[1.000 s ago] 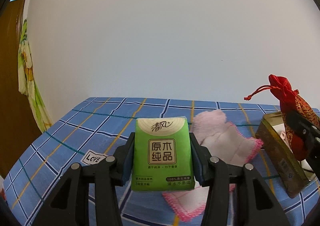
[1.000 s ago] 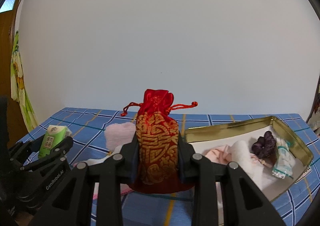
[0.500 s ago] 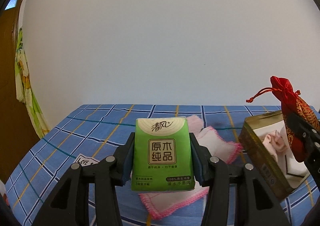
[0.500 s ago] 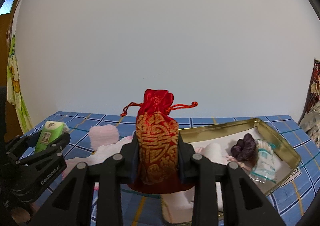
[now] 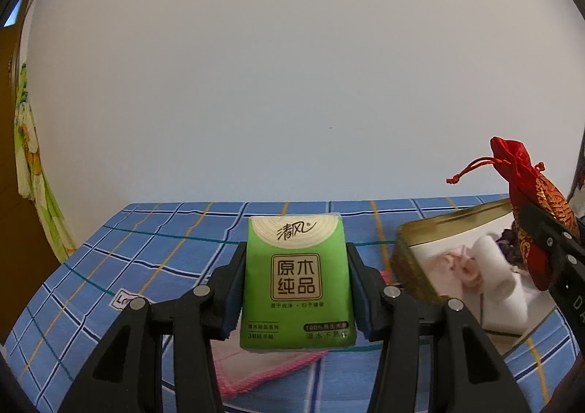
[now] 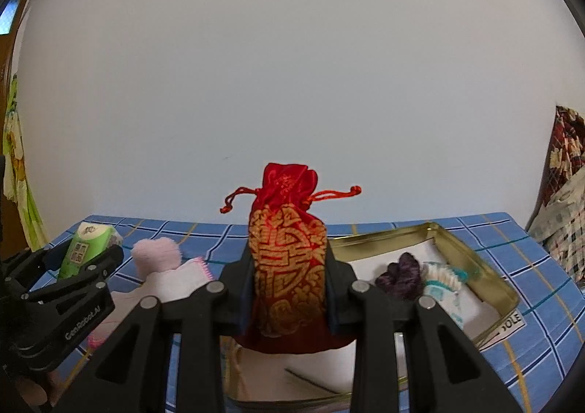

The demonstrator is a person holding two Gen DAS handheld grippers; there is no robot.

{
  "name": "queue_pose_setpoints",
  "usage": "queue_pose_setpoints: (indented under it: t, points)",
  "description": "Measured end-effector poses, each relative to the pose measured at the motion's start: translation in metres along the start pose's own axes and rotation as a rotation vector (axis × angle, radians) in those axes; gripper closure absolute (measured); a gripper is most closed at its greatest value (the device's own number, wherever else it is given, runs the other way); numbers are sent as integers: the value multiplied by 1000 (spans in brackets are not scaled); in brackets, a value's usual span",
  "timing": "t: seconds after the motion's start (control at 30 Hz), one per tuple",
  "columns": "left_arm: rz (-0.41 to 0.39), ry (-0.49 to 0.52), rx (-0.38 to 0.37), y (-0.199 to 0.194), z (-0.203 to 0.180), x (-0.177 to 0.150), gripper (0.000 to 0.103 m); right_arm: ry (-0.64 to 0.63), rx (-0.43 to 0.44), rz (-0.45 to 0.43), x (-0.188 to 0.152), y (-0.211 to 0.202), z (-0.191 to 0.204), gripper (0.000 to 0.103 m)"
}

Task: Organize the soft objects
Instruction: 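Carry the tissue pack and red-gold pouch over the gold tin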

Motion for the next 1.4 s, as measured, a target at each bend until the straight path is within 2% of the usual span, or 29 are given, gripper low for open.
queue_pose_setpoints:
  t: [0.23,0.63,0.93,1.4]
  points:
    - [-11,13,-53,-7,-31,5,51,12,-40,-14,4,-8,-29,72]
    - [-4,38,-166,-8,-93,7,51,27,-154,18,-2,-4,-93,72]
    - [14,67,-213,-5,-134,3,51,8,-217,64,-9,11,-128,72]
    - [115,75,-293,17,-171,-15,51,-1,-252,128,-20,22,-165,72]
Point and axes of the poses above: each gripper's, at about its wrist camera, not at the fingertips, and y roughly the way its jaws point, z to its left, x to its top, the point moved 8 cm from there along y, roughly the way its jaws point, and after that the axes turned 5 degrees about -y, right-handed, at the moved point
